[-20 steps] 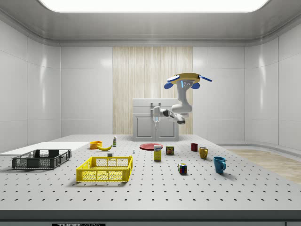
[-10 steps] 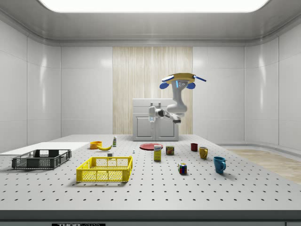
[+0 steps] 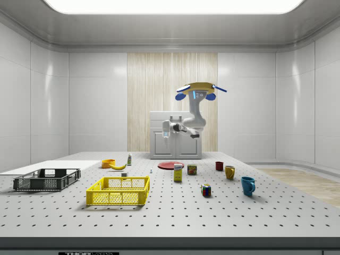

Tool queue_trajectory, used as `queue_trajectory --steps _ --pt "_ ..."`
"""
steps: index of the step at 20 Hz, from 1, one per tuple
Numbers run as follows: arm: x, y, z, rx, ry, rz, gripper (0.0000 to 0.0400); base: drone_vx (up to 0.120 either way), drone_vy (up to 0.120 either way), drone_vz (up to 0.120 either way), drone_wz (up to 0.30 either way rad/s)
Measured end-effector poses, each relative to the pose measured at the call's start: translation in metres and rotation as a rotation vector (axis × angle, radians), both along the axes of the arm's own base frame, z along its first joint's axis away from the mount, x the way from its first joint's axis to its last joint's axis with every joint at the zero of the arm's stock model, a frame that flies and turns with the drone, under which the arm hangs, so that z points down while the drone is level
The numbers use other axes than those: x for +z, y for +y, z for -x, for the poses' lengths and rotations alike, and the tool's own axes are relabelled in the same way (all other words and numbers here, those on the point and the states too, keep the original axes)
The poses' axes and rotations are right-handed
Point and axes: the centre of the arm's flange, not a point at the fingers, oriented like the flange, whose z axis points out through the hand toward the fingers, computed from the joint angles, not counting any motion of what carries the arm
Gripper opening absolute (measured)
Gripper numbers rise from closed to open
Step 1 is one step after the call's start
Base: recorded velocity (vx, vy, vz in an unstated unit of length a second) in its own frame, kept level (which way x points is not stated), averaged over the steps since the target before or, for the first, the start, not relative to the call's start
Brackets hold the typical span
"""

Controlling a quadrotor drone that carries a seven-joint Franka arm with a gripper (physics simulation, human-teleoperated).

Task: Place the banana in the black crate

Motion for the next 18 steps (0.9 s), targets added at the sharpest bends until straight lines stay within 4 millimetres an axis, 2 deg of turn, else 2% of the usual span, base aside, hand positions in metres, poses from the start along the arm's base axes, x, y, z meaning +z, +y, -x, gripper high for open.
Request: queue_trajectory --steps 4,11,15,18 --pt "0.0 0.0 0.0 0.0 0.0 0.0 0.04 0.12 0.0 -0.01 0.0" --pt "0.0 0.0 0.0 0.0 0.0 0.0 0.04 0.12 0.0 -0.12 0.0" --pt "0.0 0.0 0.0 0.0 0.0 0.0 0.04 0.12 0.0 0.0 0.0" --pt "0.0 0.0 0.0 0.0 0.0 0.0 0.04 0.12 -0.053 0.0 0.0"
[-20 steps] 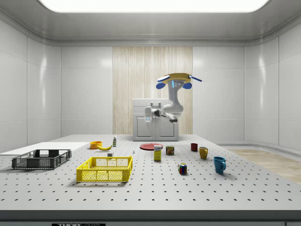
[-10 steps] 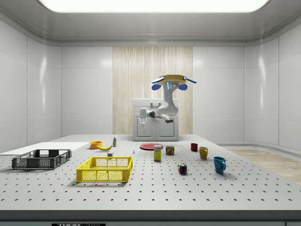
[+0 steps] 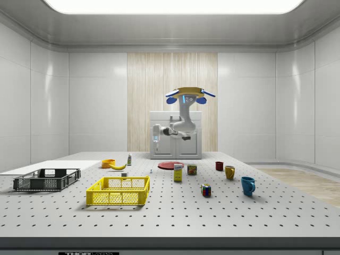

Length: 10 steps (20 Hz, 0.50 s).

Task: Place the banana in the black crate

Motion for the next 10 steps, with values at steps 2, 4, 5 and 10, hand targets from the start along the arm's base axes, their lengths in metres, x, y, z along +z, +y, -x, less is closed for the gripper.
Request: queue_trajectory --steps 2,4,5,10 --pt "0.0 0.0 0.0 0.0 0.0 0.0 0.04 0.12 0.0 0.0 0.0" --pt "0.0 0.0 0.0 0.0 0.0 0.0 0.04 0.12 0.0 0.0 0.0" --pt "0.0 0.0 0.0 0.0 0.0 0.0 0.04 0.12 0.0 0.0 0.0" --pt "0.0 0.0 0.0 0.0 0.0 0.0 0.04 0.12 0.0 0.0 0.0"
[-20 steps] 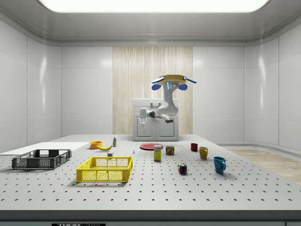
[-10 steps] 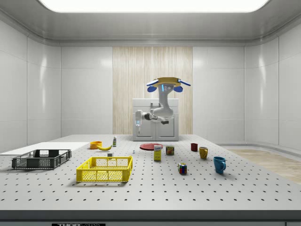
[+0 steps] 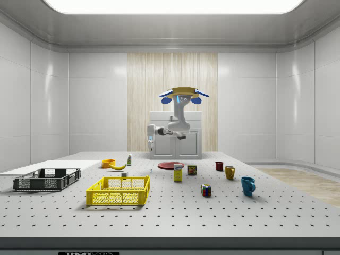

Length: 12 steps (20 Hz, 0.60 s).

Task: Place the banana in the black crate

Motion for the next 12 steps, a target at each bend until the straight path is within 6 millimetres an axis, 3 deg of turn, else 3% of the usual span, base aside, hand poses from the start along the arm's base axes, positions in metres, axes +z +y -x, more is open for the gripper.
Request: queue_trajectory --steps 12 --pt "0.0 0.0 0.0 0.0 0.0 0.0 0.04 0.12 0.0 0.0 0.0"
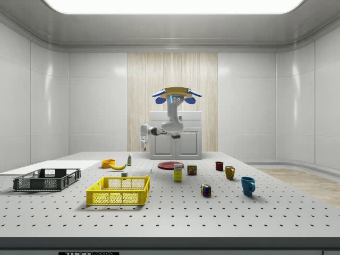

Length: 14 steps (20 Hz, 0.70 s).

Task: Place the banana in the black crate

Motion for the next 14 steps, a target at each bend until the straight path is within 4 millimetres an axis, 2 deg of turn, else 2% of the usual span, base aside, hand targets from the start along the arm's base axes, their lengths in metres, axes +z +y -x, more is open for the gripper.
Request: queue_trajectory --steps 2,6,8,12,14 --pt "0.0 0.0 0.0 0.0 0.0 0.0 0.04 0.12 0.0 0.0 0.0" --pt "0.0 0.0 0.0 0.0 0.0 0.0 0.04 0.12 0.0 -0.11 0.0" --pt "0.0 0.0 0.0 0.0 0.0 0.0 0.04 0.12 0.0 0.0 0.0" --pt "0.0 0.0 0.0 0.0 0.0 0.0 0.04 0.12 0.0 -0.11 0.0" --pt "0.0 0.0 0.0 0.0 0.0 0.0 0.04 0.12 0.0 -0.02 0.0"
